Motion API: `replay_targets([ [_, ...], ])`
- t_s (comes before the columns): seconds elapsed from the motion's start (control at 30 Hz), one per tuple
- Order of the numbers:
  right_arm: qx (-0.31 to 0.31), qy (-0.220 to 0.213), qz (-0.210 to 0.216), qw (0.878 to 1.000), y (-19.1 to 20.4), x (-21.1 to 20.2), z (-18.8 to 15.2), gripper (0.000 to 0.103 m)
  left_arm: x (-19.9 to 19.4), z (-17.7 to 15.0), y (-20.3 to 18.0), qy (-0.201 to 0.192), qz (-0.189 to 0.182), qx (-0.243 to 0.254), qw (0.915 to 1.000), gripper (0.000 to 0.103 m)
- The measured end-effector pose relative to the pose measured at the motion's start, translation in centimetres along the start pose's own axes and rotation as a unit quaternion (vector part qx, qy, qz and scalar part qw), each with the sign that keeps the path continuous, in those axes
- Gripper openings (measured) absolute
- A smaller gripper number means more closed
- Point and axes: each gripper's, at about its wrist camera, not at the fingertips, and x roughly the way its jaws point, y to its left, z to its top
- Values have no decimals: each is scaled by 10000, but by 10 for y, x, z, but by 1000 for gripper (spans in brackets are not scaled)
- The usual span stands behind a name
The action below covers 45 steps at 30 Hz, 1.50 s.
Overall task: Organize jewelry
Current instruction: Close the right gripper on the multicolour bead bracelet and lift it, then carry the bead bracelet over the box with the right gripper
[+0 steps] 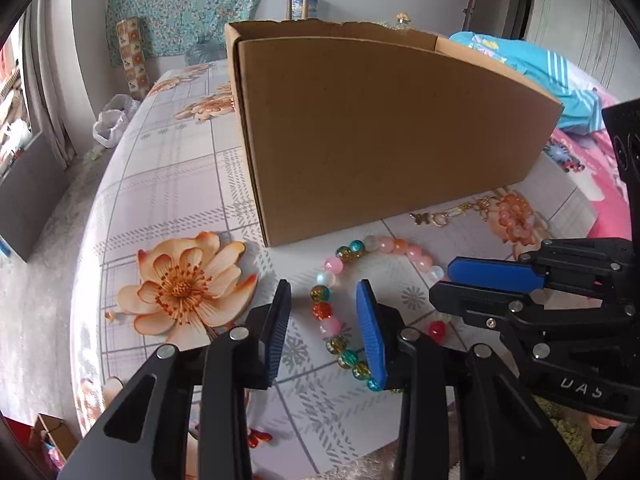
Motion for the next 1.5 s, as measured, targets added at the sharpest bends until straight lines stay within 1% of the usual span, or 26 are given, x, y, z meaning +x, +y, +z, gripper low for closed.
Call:
replay_targets([
  [0.1, -56, 9, -111, 9999, 3, 3, 1, 15, 4, 3, -8, -9, 188, 130, 9997, 33],
  [0.17, -81, 6, -149, 9999, 5, 5, 2, 13, 4, 2, -11, -38, 237, 168, 9996, 31],
  [0.23, -75, 13, -179, 9998, 5, 6, 4, 8, 4, 3, -12, -40, 251, 155, 9996, 21],
  [0.27, -63, 18, -178, 9998, 5, 7, 6, 8, 5, 3, -12, -41, 278, 164, 9995, 18],
  [0.3, -20, 28, -133, 9999, 3, 7, 6, 8, 5, 3, -12, -40, 305, 171, 9994, 12],
  [0.33, 5, 36, -107, 9999, 2, 7, 7, 8, 5, 4, -13, -32, 337, 193, 9992, 10],
  [0.47, 163, 55, 22, 9999, -6, 4, 9, 8, 3, 6, -14, 0, 399, 190, 9990, 9],
  [0.57, 157, -60, 43, 9998, -9, -6, 10, 8, -5, 9, -16, -96, 336, 115, 9993, 9],
  [0.7, 242, -231, 172, 9993, -18, -27, 14, 8, -27, 16, -19, -282, 93, 30, 9996, 9],
  [0.83, 277, -426, 246, 9984, -24, -51, 15, 8, -59, 28, -23, -608, -105, 29, 9981, 9],
  [0.93, 206, -695, 302, 9969, -27, -76, 17, 7, -86, 42, -30, -886, -222, 140, 9957, 9],
  [0.97, 180, -782, 344, 9962, -28, -84, 19, 7, -99, 50, -33, -1043, -274, 193, 9940, 9],
  [1.1, -73, -1328, 492, 9899, -29, -123, 38, 8, -128, 84, -42, -1463, -483, 337, 9875, 9],
  [1.17, -184, -1581, 599, 9854, -30, -134, 59, 7, -134, 103, -47, -1639, -553, 442, 9839, 9],
  [1.27, -181, -1744, 855, 9808, -51, -141, 95, 8, -128, 138, -49, -1790, -372, 641, 9811, 9],
  [1.3, -158, -1724, 896, 9808, -56, -138, 111, 8, -120, 149, -47, -1730, -331, 644, 9823, 9],
  [1.33, -143, -1678, 937, 9812, -62, -135, 119, 8, -110, 161, -43, -1593, -335, 613, 9848, 9],
  [1.37, -110, -1571, 1019, 9823, -69, -128, 132, 7, -101, 171, -41, -1482, -338, 585, 9866, 9],
  [1.4, -33, -1348, 1145, 9842, -78, -116, 149, 8, -89, 181, -38, -1366, -283, 598, 9884, 9],
  [1.43, -1, -1178, 1182, 9860, -77, -105, 160, 8, -82, 187, -38, -1298, -197, 625, 9894, 9],
  [1.47, 31, -956, 1207, 9881, -79, -91, 173, 8, -71, 192, -36, -1184, -31, 634, 9909, 9],
  [1.5, 47, -794, 1224, 9893, -79, -81, 176, 8, -60, 196, -33, -1053, 23, 636, 9924, 9],
])
